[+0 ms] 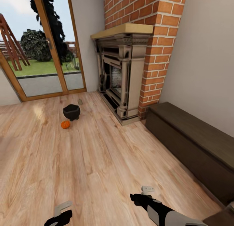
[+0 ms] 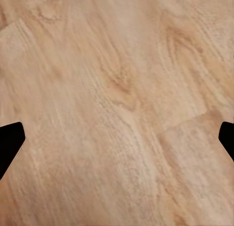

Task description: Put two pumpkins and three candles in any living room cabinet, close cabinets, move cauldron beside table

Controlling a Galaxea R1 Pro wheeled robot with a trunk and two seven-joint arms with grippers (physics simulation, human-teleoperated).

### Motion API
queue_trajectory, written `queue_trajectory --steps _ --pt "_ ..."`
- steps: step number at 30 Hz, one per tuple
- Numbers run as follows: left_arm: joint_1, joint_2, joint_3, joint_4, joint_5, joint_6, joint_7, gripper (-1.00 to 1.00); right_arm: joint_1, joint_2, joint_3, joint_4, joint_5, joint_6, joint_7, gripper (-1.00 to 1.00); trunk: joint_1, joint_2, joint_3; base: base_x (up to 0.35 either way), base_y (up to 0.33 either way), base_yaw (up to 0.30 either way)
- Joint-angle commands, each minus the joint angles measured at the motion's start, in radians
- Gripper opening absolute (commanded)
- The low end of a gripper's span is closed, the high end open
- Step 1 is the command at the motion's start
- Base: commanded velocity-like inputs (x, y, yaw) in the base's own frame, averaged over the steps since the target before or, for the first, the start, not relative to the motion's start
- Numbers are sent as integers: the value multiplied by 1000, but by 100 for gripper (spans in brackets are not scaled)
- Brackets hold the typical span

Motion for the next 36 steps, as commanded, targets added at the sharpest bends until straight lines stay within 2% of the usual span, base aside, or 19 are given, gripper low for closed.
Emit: queue_trajectory --steps 1,15,23,31,36 --pt "0 0 -6 0 9 -3 4 100 -1 1 -8 1 -2 -3 -9 100 0 0 -2 272 135 170" --pt "0 -2 -8 -2 8 -3 3 100 -1 13 -8 1 -2 -5 -121 100 0 0 -21 43 19 170" --pt "-1 -2 -6 -2 8 1 3 100 -1 12 -8 1 -2 -7 -124 100 -30 56 -5 0 0 143" --pt "-1 -1 -5 0 10 5 0 100 -1 12 -8 1 -2 -11 -119 100 -61 112 20 0 0 24" --pt "-1 -1 -5 0 10 9 -1 100 -1 13 -8 1 -2 -11 -124 100 -80 147 36 0 0 199"
